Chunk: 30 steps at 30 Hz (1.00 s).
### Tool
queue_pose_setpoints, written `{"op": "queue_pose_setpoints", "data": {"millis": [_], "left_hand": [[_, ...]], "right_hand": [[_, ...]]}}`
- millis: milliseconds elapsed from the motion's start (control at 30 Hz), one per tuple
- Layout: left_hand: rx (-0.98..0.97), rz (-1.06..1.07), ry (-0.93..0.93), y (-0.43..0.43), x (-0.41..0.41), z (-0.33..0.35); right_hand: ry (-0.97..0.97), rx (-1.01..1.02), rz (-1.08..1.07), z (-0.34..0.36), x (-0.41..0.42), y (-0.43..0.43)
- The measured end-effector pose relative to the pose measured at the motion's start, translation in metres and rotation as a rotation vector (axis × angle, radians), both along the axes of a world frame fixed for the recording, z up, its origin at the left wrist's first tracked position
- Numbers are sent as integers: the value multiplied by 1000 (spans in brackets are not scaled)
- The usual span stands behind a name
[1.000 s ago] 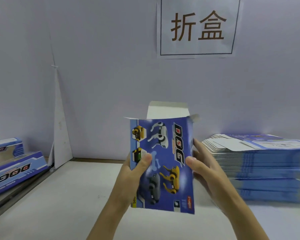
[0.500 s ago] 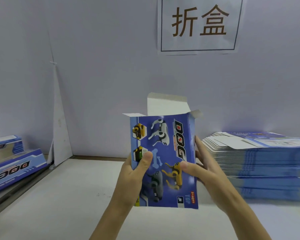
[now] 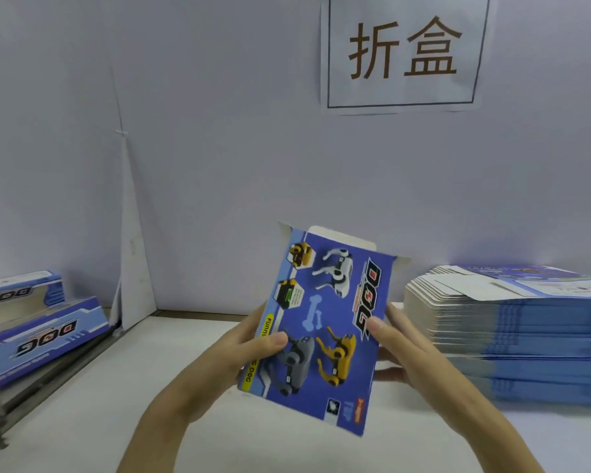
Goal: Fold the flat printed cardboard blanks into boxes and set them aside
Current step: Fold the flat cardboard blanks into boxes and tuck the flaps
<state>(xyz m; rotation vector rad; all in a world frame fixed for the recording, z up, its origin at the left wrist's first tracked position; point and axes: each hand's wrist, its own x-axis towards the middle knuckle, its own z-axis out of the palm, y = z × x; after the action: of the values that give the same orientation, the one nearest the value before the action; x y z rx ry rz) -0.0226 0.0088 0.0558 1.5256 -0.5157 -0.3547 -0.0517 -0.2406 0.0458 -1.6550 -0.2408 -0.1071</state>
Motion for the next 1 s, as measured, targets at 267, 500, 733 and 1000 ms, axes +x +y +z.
{"op": "queue_pose_setpoints", "data": {"millis": [267, 500, 733, 1000], "left_hand": [[-391, 820, 69, 115, 35, 37], [-548, 1273, -226, 126, 79, 74], [446, 329, -202, -11, 62, -27], [510, 36, -147, -110, 36, -52]], "right_hand": [[76, -117, 45, -4, 2, 9], [79, -98, 41, -2, -4, 17], [172, -386, 65, -1, -11, 21], [-142, -808, -484, 10, 1, -41]]}}
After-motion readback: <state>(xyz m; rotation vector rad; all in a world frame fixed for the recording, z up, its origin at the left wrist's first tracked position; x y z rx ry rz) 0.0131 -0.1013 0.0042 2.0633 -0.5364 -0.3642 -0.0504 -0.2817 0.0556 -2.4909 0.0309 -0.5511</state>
